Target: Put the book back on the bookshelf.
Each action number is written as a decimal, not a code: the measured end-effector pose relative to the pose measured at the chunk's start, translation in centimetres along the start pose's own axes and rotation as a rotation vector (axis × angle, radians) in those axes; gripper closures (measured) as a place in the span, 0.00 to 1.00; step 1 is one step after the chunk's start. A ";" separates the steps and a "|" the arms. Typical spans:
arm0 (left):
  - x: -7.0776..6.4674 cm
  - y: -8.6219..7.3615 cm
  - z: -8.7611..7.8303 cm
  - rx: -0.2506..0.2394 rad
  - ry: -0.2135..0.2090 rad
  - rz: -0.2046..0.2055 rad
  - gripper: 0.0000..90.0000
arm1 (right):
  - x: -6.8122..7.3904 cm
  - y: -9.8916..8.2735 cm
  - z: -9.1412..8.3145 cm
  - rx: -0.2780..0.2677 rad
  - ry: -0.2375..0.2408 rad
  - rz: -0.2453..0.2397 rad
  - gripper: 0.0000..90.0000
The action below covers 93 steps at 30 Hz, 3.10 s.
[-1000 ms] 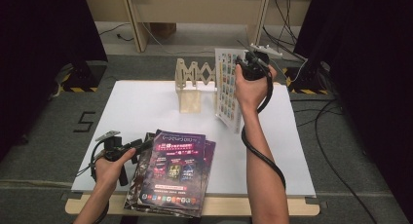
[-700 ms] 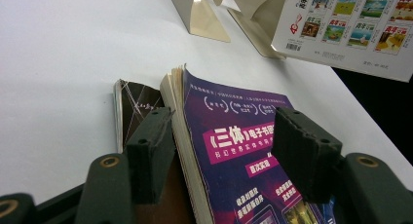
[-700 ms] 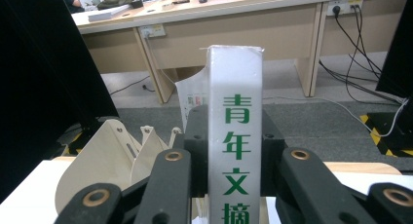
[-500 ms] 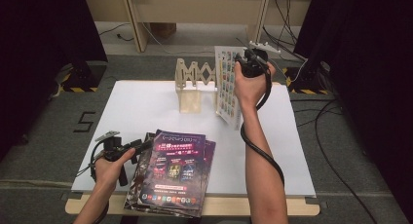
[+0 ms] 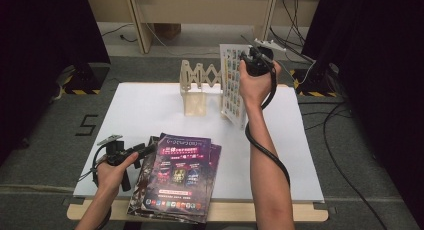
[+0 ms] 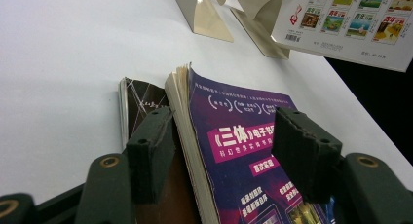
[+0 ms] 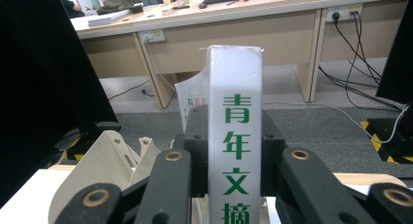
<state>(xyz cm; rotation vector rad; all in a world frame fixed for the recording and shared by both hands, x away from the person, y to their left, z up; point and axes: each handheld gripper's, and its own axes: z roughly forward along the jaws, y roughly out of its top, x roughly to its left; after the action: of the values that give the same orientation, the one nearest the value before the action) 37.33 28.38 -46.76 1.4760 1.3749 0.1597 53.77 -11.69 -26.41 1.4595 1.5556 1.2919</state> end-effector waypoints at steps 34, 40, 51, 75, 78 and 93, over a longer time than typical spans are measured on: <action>0.6 -0.1 -0.1 0.002 0.021 -0.001 0.44 | 0.0 0.7 1.8 -0.022 -0.016 -0.007 0.82; 0.6 -0.1 0.0 0.004 0.020 -0.003 0.44 | -0.1 0.9 2.0 -0.035 -0.019 -0.006 0.82; 0.6 -0.2 0.1 0.005 0.020 -0.003 0.44 | -0.1 1.1 2.4 -0.049 -0.020 -0.006 0.82; 1.0 -0.3 -0.1 0.001 0.026 -0.011 0.44 | 0.8 1.0 4.0 -0.071 -0.020 -0.016 0.82; 0.9 -0.3 -0.1 0.003 0.025 -0.010 0.44 | 0.8 1.0 4.2 -0.072 -0.021 -0.008 0.82; 1.0 -0.4 0.0 0.006 0.021 0.001 0.44 | 0.9 -0.5 4.9 -0.084 -0.032 -0.028 0.82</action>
<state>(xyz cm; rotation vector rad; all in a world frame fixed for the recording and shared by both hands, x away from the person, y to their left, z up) 37.40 29.05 -47.56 1.4835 1.3926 0.1718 57.88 -9.62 -28.29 1.3948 1.4787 1.2950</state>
